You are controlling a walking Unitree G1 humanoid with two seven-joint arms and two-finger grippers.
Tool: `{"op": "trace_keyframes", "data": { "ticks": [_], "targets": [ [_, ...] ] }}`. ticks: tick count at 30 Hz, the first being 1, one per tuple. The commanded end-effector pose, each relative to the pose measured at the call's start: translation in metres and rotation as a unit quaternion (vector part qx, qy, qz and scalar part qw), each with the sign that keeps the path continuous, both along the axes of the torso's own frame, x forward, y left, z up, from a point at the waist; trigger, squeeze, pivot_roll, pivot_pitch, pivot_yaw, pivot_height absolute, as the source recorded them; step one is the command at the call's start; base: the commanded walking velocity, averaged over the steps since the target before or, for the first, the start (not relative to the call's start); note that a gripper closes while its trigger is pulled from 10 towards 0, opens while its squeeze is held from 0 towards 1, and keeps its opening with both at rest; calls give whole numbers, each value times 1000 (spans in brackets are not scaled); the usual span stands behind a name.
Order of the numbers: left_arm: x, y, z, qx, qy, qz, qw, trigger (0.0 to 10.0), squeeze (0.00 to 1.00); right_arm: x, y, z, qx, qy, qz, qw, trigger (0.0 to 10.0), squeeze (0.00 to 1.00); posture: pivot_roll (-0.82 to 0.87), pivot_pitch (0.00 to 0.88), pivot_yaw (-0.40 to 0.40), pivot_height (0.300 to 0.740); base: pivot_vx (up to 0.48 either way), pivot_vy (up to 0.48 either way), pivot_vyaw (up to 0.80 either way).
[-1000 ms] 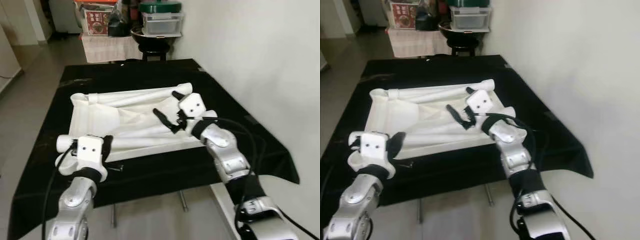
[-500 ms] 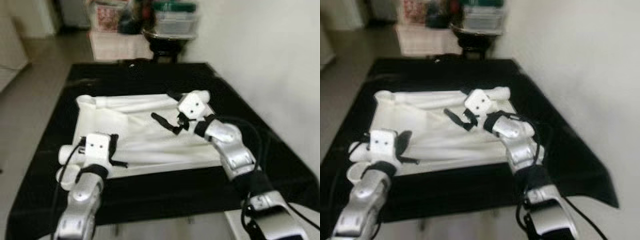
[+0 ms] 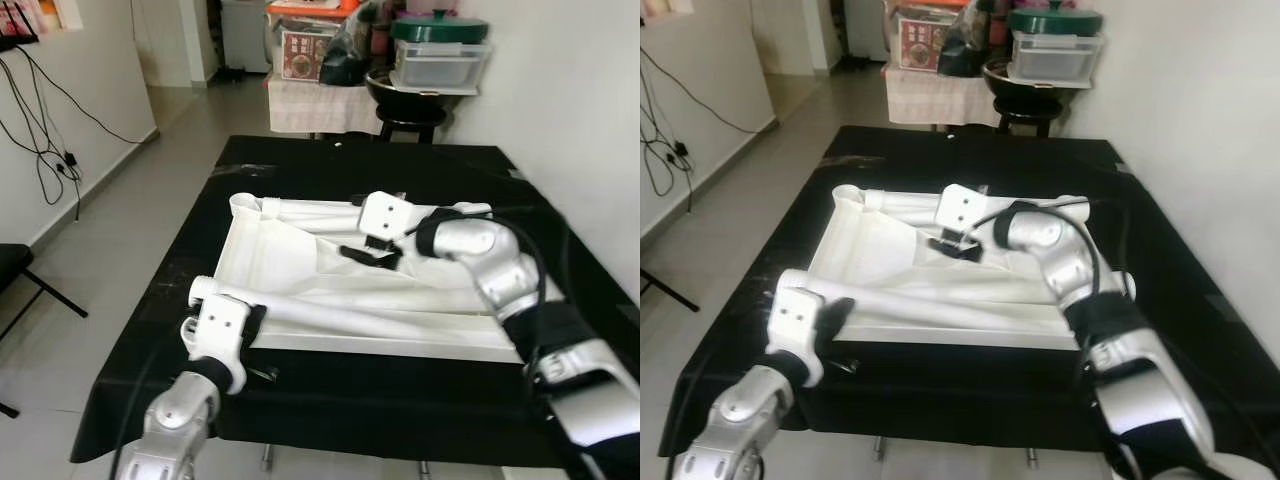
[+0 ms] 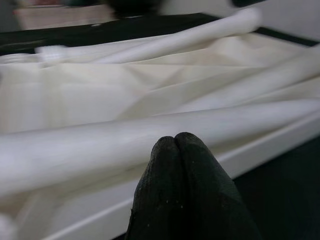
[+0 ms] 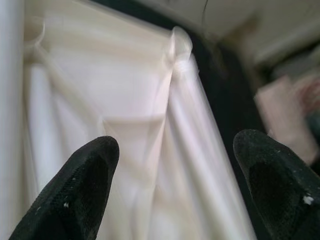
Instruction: Building children table
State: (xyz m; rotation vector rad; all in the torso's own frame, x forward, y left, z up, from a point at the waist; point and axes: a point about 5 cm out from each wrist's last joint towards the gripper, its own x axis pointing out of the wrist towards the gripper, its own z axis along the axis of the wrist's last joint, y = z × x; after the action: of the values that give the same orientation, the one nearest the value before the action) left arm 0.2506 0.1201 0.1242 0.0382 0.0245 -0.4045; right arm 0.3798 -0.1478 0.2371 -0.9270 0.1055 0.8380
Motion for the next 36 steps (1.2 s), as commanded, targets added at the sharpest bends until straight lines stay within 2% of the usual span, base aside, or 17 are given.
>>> {"op": "trace_keyframes", "data": {
  "ticks": [1, 4, 5, 6, 7, 9, 10, 14, 16, 18, 20, 29, 30, 31, 33, 34, 36],
  "targets": [
    [-3, -3, 2, 0, -3, -19, 1000, 10000, 0, 5, -7, 8, -20, 66, -28, 997, 10000, 0, -252, 18, -80, 740, 0, 0, 0],
    [-4, -4, 3, -3, -7, -22, 1000, 10000, 0, 7, -12, 8, -40, 80, -37, 995, 10000, 0, -253, 23, -82, 740, 0, 0, 0],
    [-5, -4, 4, -4, -10, -24, 1000, 10000, 0, 7, -14, 8, -55, 85, -41, 994, 10000, 0, -253, 23, -82, 740, 0, 0, 0],
    [-7, -5, 5, -5, -11, -26, 1000, 10000, 0, 5, -23, 2, -99, 115, -43, 987, 10000, 0, -250, 33, -89, 740, 0, 0, 0],
    [-7, -5, 5, -5, -11, -26, 1000, 10000, 0, 5, -23, 2, -99, 115, -43, 987, 10000, 0, -250, 33, -89, 740, 0, 0, 0],
    [-11, -7, 7, -12, -15, -29, 999, 10000, 0, 2, -40, -8, -163, 163, -53, 972, 10000, 0, -252, 50, -93, 740, 0, 0, 0],
    [-11, -7, 7, -12, -15, -29, 999, 10000, 0, 2, -40, -8, -163, 163, -53, 972, 10000, 0, -252, 50, -93, 740, 0, 0, 0],
    [-17, -9, 10, -19, -15, -36, 999, 10000, 0, 3, -61, -18, -233, 202, -100, 946, 10000, 0, -251, 74, -96, 740, 0, 0, 0],
    [-17, -9, 10, -19, -15, -36, 999, 10000, 0, 3, -61, -18, -233, 202, -100, 946, 10000, 0, -251, 74, -96, 740, 0, 0, 0],
    [-22, -12, 12, -24, -13, -43, 999, 10000, 0, 4, -72, -20, -264, 217, -134, 930, 10000, 0, -249, 93, -99, 740, 0, 0, 0],
    [-26, -13, 13, -27, -10, -47, 998, 10000, 0, 5, -76, -19, -274, 226, -152, 922, 10000, 0, -248, 106, -101, 740, 0, 0, 0],
    [-33, -16, 14, -33, -6, -48, 998, 10000, 0, 5, -80, -21, -312, 236, -155, 907, 10000, 0, -244, 128, -111, 740, 0, 0, 0],
    [-34, -17, 14, -35, -5, -47, 998, 10000, 0, 5, -82, -22, -328, 237, -156, 901, 8549, 0, -245, 133, -115, 740, 0, 0, 0],
    [-36, -19, 15, -37, -3, -47, 998, 10000, 0, 4, -85, -23, -348, 239, -156, 893, 3882, 0, -244, 135, -119, 740, 0, 0, 0],
    [-37, -19, 15, -38, -3, -47, 998, 10000, 0, 4, -87, -23, -361, 240, -157, 887, 3882, 0, -244, 136, -120, 740, 0, 0, 0],
    [-38, -20, 16, -40, -2, -47, 998, 10000, 0, 3, -89, -23, -372, 239, -156, 883, 0, 0, -245, 139, -123, 740, 0, 0, 0],
    [-39, -21, 16, -42, -1, -47, 998, 10000, 0, 3, -90, -23, -379, 238, -157, 881, 0, 0, -248, 139, -125, 740, 0, 0, 0]
  ]
}}
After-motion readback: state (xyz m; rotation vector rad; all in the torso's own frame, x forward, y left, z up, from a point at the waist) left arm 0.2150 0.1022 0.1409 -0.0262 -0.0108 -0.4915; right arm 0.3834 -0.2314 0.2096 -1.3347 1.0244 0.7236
